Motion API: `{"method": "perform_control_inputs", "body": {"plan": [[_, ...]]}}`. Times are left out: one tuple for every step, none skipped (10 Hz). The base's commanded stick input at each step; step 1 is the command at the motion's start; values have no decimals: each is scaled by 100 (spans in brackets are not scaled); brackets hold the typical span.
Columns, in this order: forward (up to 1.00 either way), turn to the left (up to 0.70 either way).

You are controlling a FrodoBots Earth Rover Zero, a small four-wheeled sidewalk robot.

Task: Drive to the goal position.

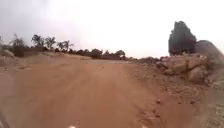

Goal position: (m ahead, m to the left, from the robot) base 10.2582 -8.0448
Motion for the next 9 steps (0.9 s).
{"method": "perform_control_inputs", "body": {"plan": [[50, 0], [50, 0], [50, 0], [50, 0], [50, 0], [50, 0], [50, 0], [50, 0], [50, 0]]}}
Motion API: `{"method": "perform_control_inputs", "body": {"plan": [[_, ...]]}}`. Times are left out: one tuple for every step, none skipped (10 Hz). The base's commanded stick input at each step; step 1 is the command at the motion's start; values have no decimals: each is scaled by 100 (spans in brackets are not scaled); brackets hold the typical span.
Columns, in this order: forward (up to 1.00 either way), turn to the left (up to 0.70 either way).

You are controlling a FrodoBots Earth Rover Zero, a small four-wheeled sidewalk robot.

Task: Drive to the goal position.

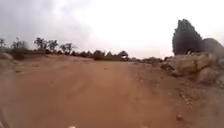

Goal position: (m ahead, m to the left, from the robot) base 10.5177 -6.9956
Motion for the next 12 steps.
{"method": "perform_control_inputs", "body": {"plan": [[50, 0], [50, 0], [50, 0], [50, 0], [50, 0], [50, 0], [50, 0], [50, 0], [50, 0], [50, 0], [50, 0], [50, 0]]}}
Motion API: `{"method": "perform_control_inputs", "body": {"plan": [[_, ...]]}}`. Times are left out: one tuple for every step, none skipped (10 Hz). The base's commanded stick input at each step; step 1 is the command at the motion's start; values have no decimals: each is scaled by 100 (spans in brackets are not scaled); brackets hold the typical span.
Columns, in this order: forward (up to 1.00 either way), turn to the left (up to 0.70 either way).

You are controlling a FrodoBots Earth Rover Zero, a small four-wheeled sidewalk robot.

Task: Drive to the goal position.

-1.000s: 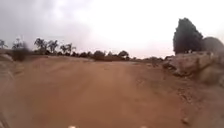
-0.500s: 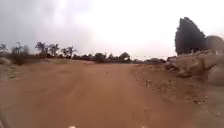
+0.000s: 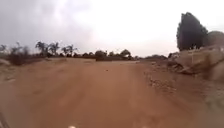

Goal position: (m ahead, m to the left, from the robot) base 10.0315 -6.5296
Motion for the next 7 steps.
{"method": "perform_control_inputs", "body": {"plan": [[50, 0], [50, 0], [50, 0], [50, 0], [50, 0], [50, 0], [50, 0]]}}
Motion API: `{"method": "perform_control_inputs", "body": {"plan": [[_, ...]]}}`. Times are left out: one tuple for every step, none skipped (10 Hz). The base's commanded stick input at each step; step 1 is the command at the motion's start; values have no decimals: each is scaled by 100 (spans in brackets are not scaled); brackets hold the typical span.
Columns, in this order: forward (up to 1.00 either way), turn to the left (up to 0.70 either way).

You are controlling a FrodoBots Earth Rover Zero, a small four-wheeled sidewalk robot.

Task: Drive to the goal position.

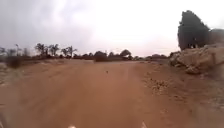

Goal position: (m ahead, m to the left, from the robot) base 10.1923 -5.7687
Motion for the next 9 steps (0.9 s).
{"method": "perform_control_inputs", "body": {"plan": [[50, 0], [50, 0], [50, 0], [50, 0], [50, 0], [50, 0], [50, 0], [50, -34], [50, -50]]}}
